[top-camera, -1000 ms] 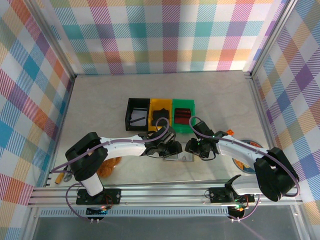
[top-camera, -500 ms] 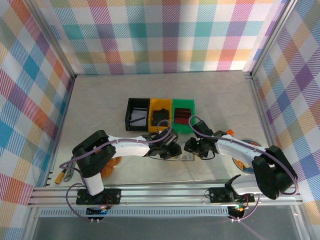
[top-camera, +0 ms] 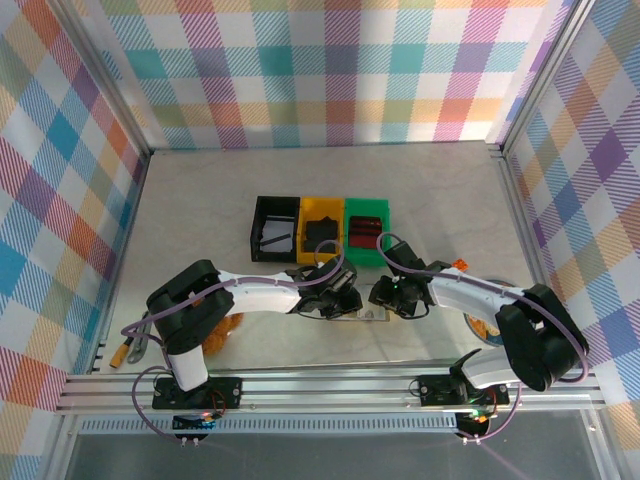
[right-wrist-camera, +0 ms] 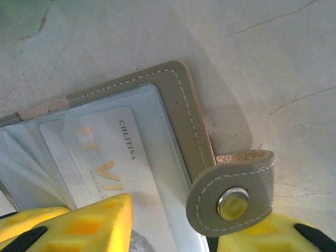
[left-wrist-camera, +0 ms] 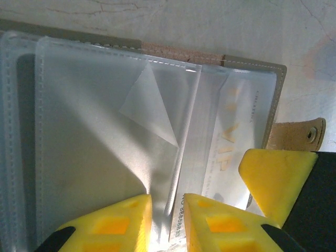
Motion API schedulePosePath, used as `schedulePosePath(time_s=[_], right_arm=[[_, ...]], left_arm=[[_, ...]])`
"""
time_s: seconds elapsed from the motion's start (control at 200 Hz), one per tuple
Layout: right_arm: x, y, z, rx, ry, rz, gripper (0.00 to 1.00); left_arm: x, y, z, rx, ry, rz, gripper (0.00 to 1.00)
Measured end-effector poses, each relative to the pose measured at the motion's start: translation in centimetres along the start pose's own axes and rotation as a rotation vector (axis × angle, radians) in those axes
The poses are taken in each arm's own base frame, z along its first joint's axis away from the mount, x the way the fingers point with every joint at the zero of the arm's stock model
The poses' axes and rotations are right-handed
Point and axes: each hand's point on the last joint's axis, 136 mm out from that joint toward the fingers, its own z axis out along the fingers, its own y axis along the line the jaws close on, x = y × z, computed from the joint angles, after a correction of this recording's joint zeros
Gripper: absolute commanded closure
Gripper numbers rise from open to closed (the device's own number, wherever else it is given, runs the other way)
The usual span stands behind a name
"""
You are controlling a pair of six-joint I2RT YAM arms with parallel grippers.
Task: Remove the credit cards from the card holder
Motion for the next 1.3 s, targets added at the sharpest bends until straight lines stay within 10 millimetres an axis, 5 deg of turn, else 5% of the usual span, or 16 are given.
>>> schedulePosePath(time_s=[0.77,1.145,1.3], right_arm=[[-0.3,0.6,0.5,-0.033,0.013,0.014,0.62],[-0.2,0.5,0.3,-0.040,0.006,0.011,0.63],[-0.2,0.6,0.2,-0.054,-0.003,0.002,0.64]], left_arm=[[-0.5,-0.9,0.2,0.018,-0.015,-0.007,0.80],[-0.7,0.6,-1.2,-0.073,-0.037,0.021,0.80],[-1.1,0.0,-2.9,-0.065,-0.061,0.037,0.69]])
